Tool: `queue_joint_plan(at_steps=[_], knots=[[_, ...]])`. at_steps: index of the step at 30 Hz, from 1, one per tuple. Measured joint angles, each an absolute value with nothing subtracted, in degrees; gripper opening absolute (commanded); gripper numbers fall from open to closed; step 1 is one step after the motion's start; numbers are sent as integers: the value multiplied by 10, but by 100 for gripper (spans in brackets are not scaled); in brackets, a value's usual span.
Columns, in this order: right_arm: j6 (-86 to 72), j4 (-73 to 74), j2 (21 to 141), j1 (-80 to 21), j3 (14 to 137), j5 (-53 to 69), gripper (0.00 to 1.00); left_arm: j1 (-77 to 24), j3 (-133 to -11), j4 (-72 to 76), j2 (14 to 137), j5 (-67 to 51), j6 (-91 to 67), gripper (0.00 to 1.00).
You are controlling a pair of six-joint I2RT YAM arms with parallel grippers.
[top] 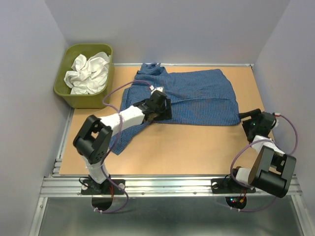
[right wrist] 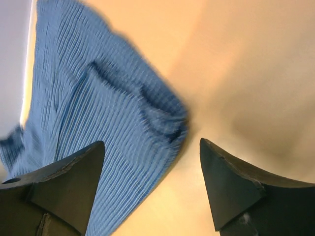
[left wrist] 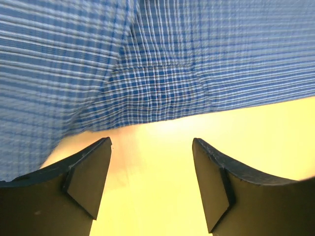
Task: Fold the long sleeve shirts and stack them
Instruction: Fold the shirt
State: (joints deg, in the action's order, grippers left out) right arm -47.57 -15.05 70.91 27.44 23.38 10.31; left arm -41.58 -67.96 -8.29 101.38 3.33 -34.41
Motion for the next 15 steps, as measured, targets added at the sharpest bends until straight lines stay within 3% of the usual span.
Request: queue_joint_plan(at_steps=[8,15], knots=[[-353,-66,728,62,350,90,85,-303,-615,-108,860,61,-348,88],[-260,-24,758,-106,392,77,86,-185,-458,-163,724,89,-336,88]])
